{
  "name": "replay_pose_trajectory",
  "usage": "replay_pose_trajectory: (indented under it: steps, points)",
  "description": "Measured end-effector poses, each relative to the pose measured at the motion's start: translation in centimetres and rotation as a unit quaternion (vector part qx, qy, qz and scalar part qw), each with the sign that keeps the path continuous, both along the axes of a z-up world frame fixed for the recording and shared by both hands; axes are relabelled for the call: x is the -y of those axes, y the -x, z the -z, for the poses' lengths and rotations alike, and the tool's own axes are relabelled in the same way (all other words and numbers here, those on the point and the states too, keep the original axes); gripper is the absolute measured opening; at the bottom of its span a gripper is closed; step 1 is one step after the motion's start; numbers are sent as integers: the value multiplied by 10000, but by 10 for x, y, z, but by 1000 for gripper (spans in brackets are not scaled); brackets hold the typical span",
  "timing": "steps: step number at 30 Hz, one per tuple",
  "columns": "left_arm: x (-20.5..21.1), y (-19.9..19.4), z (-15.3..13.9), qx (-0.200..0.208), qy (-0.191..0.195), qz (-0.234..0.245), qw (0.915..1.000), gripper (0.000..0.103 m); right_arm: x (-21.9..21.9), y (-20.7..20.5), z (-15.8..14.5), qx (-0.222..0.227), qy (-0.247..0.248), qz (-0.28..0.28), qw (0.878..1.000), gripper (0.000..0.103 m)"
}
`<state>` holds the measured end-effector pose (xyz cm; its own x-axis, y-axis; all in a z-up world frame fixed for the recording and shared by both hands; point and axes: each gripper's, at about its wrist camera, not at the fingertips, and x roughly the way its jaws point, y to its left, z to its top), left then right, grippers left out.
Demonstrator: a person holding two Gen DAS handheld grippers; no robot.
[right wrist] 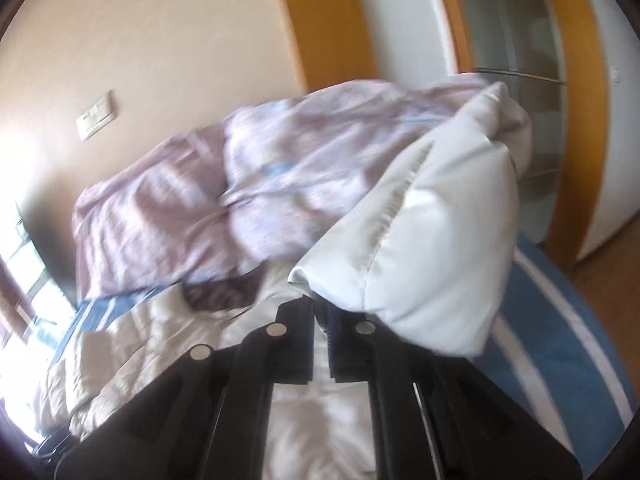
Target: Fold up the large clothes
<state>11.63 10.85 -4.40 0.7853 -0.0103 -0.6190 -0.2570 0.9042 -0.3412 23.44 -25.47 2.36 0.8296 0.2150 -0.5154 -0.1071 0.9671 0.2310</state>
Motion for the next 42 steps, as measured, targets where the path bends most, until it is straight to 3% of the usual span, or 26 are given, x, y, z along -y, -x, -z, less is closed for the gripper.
replay_pose_trajectory:
  steps: [3, 8, 12, 17, 22, 25, 27, 31, 33, 35, 39, 42]
  points:
    - [-6, 5, 0, 0, 11, -65, 10000, 102, -26, -5, 13, -335, -156, -350, 9987, 6]
    - [-13, 10, 0, 25, 32, -144, 9999, 102, -75, -5, 39, -677, 133, -682, 9953, 6]
    - [-15, 11, 2, 27, 90, -145, 9999, 102, -121, -11, 54, -769, 866, -889, 9893, 6]
    - [-17, 14, 3, 40, 89, -136, 9999, 102, -181, -7, 87, -1012, 2141, -1233, 9637, 6]
    - [-22, 17, 4, 43, 94, -188, 9998, 102, -213, 2, 122, -1228, 2927, -1526, 9359, 8]
    - [-26, 19, 4, 57, 124, -245, 9996, 102, -231, 18, 133, -1077, 3521, -1745, 9132, 23]
    - [-29, 20, 4, 71, 155, -277, 9995, 102, -236, 26, 132, -1013, 3594, -1825, 9095, 28]
    - [-35, 25, 3, 120, 143, -340, 9992, 102, -235, 34, 122, -964, 3339, -1921, 9178, 43]
    - [-39, 28, 2, 160, 104, -394, 9990, 102, -227, 36, 112, -975, 2993, -1961, 9287, 43]
    - [-42, 31, 1, 228, 34, -445, 9987, 102, -211, 34, 96, -926, 2419, -1898, 9470, 43]
    - [-48, 41, -5, 414, -267, -602, 9970, 102, -172, 11, 81, -1028, 1720, -1151, 9729, 42]
    - [-57, 47, -6, 461, -294, -609, 9966, 102, -153, -12, 93, -1374, 1658, -662, 9743, 39]
